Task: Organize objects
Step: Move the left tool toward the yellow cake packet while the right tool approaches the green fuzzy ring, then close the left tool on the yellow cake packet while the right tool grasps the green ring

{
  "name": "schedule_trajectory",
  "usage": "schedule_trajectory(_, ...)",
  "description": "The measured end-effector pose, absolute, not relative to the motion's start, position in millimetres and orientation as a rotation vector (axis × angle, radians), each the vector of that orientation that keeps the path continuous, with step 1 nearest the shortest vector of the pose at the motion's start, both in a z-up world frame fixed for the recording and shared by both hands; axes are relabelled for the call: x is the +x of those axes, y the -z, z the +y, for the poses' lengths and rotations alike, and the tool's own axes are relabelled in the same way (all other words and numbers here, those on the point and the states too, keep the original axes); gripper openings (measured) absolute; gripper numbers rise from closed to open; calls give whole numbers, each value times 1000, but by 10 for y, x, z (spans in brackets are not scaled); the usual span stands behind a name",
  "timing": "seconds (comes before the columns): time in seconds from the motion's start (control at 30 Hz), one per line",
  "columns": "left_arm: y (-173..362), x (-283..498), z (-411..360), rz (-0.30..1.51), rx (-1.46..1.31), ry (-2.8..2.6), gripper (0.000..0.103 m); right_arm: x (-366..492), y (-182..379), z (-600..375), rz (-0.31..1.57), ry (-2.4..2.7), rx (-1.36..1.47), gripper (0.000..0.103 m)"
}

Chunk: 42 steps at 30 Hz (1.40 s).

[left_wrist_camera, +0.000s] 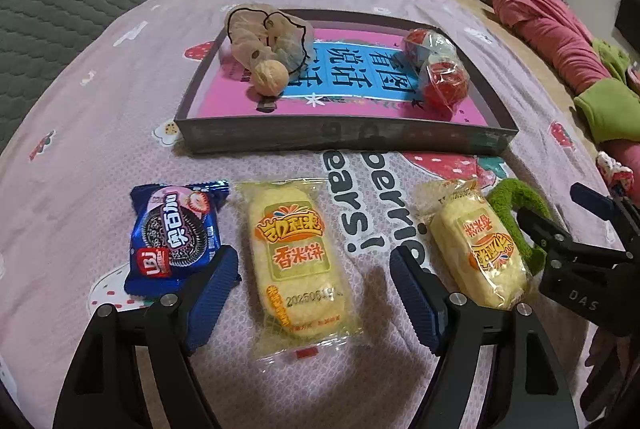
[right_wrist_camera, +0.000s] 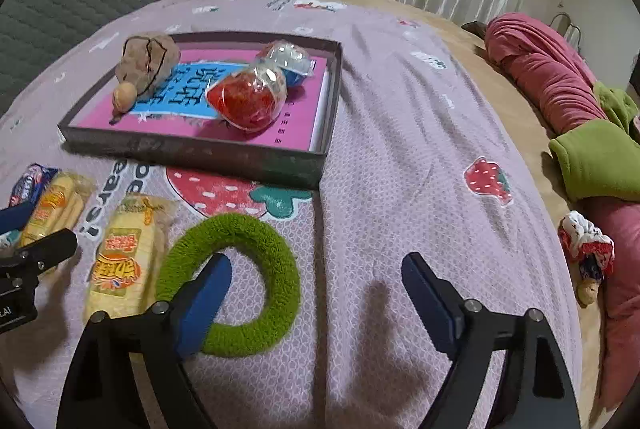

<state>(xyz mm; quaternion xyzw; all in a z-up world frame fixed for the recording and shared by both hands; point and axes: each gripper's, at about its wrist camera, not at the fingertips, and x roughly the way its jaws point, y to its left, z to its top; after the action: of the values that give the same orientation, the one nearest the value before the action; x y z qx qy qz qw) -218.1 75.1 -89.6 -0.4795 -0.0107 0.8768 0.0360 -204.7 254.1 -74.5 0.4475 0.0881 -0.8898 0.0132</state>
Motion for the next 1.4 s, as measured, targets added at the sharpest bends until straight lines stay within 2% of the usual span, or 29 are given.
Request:
schedule_trajectory(0.03,908,-2194,761,-25,-1478,-2694,66,-2058,760,2533,279,2769,1396,82)
schedule_trajectory(0.1,938,-2220,770,-4,-1497,-2699,49,-2083,789,2531,270,2756,1401,75)
schedule_trajectory(0.23,993,-2270,750,-11,-1520,-2687,47,-2116,828,2530,249,2733,1405,66)
schedule_trajectory(0.4,1008,-2295,789,25,-1521,-2688,40,-2118,865,2491,225,2692,1380,39)
schedule_trajectory(0.43,1002,-2300,777,13,-1519,-2686,40,-2114,863,2486,216,2683,1377,36)
schedule_trajectory(0.5,988,-2295,756,-5,-1513,-2684,39,-2104,844,2477,199,2672,1363,23)
schedule_trajectory(0.67,966,-2274,744,-18,-1496,-2683,39,-2060,785,2510,135,2656,1332,18)
schedule_trajectory(1.4,563,-2000,749,-37,-1391,-2699,39,-1755,457,2680,63,2700,1264,18)
